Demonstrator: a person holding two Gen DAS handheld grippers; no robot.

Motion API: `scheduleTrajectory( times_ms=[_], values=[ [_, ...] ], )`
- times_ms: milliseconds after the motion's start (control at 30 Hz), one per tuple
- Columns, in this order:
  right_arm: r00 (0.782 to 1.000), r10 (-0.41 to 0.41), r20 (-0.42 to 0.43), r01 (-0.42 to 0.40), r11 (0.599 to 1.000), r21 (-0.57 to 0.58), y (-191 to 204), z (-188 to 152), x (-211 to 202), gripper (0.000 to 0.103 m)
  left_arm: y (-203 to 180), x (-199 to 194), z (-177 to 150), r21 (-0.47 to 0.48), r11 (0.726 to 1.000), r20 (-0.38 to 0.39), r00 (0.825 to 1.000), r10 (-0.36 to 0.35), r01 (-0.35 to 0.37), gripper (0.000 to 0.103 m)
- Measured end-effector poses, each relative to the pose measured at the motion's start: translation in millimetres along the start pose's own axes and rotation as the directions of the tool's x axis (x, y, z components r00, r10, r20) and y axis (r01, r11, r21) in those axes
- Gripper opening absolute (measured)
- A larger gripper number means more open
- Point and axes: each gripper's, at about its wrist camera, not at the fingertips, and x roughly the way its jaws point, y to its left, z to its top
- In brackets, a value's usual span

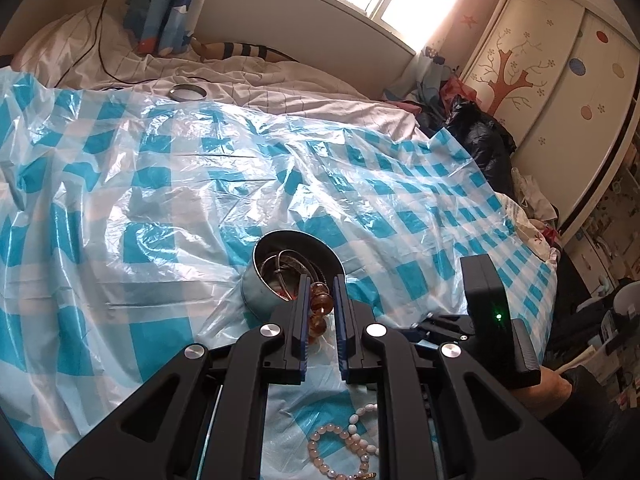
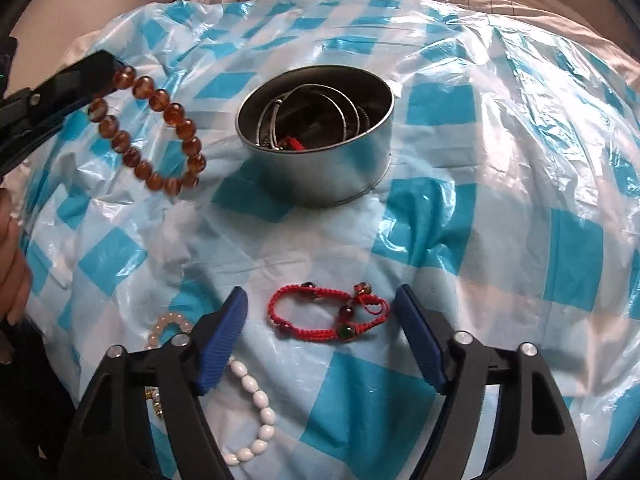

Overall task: Organize jewelry
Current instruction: 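Drop the brown bracelet into the tin with the left tool while the right tool drops the red bracelet in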

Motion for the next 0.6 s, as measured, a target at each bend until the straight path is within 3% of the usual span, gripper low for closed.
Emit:
scheduleTrajectory(
  times_ms=[33, 100, 233, 267, 400, 600],
  values=[
    [1.0, 0.024, 0.005, -0.024, 1.0, 0.02, -6, -1, -2, 0.04, 0, -1, 1, 0.001, 1.0, 0.003, 1.0, -0.001, 0.001, 0.01],
    [0.997, 0.074, 0.017, -0.075, 0.995, 0.061, -14, 0, -2, 0.018, 0, -2, 2, 0.001, 1.0, 0.01, 1.0, -0.002, 0.002, 0.01],
    [0.981, 0.183, 0.063, -0.191, 0.969, 0.159, -31, 0, -6, 0.014, 0, -4, 5, -0.007, 1.0, 0.022, 1.0, -0.003, 0.003, 0.01],
    [0.973, 0.216, 0.084, -0.228, 0.956, 0.184, -36, 0, -9, 0.005, 1, -3, 5, -0.011, 1.0, 0.022, 1.0, -0.005, 0.005, 0.01],
    [0.938, 0.308, 0.161, -0.34, 0.907, 0.248, -54, 3, -18, 0.004, 0, 0, 8, -0.023, 1.0, 0.026, 1.0, -0.01, 0.011, 0.01],
    [0.894, 0.38, 0.236, -0.437, 0.857, 0.275, -58, 10, -28, 0.004, -5, 10, 14, -0.04, 0.999, 0.033, 0.999, -0.022, 0.023, 0.01]
  ],
)
